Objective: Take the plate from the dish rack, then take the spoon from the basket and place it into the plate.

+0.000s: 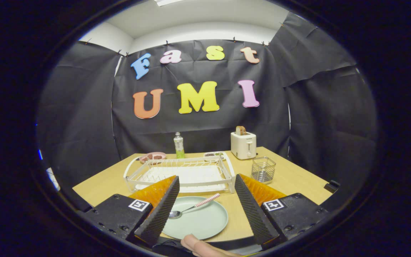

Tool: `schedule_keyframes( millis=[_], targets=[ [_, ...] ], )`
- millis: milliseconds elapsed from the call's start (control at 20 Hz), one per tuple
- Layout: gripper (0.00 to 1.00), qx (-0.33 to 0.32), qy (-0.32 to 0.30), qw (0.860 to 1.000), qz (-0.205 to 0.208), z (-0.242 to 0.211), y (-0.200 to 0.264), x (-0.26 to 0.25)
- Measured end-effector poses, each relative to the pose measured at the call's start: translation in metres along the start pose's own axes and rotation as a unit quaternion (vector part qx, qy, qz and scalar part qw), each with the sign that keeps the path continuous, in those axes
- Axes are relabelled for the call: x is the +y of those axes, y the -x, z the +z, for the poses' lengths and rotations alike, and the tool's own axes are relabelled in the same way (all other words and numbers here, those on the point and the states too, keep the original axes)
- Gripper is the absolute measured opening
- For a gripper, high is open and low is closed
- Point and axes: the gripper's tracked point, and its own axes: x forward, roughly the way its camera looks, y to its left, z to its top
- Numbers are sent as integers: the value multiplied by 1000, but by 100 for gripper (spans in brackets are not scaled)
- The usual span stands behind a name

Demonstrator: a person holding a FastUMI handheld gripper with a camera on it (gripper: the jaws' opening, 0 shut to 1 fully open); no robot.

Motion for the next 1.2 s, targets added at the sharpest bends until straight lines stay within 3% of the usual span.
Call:
schedule_keyframes(
  millis=[300,450,800,1200],
  targets=[
    [100,1,-5,1000,-10,22,20,-33],
    [100,-36,14,999,-25,46,33,-51],
    [100,-47,29,998,-29,54,61,-62],
    [100,-40,28,998,-36,52,59,-66]
  ],
)
